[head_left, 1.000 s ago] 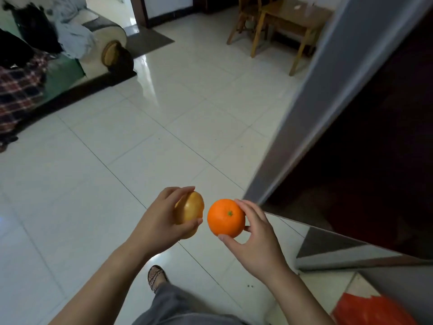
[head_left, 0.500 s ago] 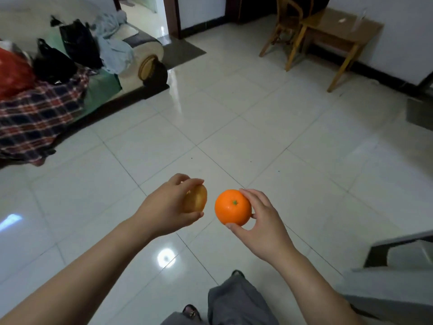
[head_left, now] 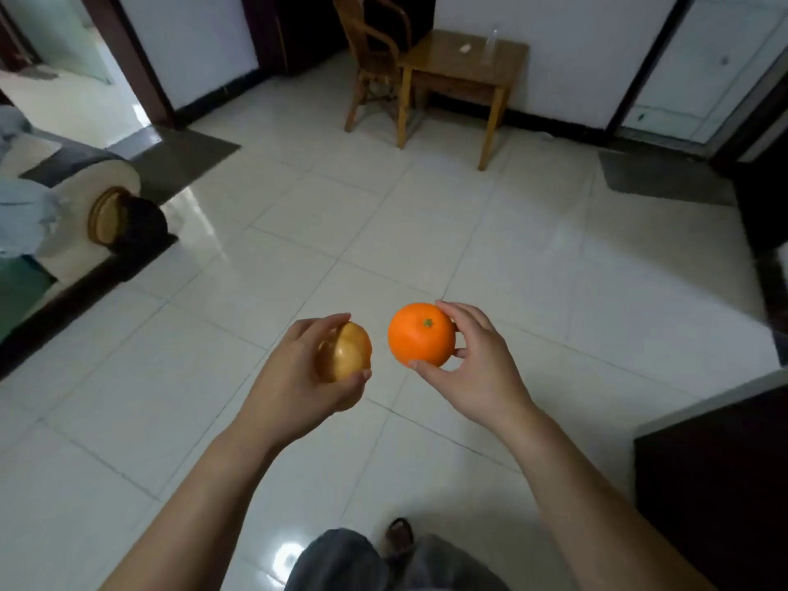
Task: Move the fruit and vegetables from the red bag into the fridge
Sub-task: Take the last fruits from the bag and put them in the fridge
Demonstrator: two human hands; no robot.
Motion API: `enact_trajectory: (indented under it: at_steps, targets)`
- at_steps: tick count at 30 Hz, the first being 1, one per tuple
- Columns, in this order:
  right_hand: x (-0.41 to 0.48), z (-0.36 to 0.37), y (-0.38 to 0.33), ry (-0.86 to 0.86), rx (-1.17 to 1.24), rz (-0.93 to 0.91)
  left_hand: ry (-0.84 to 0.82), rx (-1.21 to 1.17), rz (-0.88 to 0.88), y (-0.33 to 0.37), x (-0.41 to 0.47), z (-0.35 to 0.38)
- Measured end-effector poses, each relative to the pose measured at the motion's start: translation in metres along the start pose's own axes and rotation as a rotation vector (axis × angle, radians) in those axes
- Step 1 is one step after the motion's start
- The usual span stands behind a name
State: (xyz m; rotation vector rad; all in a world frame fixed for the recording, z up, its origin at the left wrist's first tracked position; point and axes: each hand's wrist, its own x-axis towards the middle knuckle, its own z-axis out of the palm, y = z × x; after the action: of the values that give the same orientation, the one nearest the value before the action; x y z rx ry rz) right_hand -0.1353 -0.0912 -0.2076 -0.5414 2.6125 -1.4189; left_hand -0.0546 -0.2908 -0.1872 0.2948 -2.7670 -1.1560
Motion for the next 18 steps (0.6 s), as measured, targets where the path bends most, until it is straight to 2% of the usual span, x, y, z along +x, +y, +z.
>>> enact_trajectory:
  at_steps: [6, 13, 18]
  targets:
    - [0.045, -0.091, 0.050, 0.277, -0.029, 0.124, -0.204, -0.074, 0.194, 0.066, 0.131, 0.057]
    - [0.110, -0.212, 0.109, 0.398, -0.260, 0.114, -0.531, 0.035, 0.604, 0.178, 0.293, 0.149]
    - [0.121, -0.284, 0.132, 0.686, -0.209, 0.277, -0.686, -0.016, 0.769, 0.270, 0.367, 0.219]
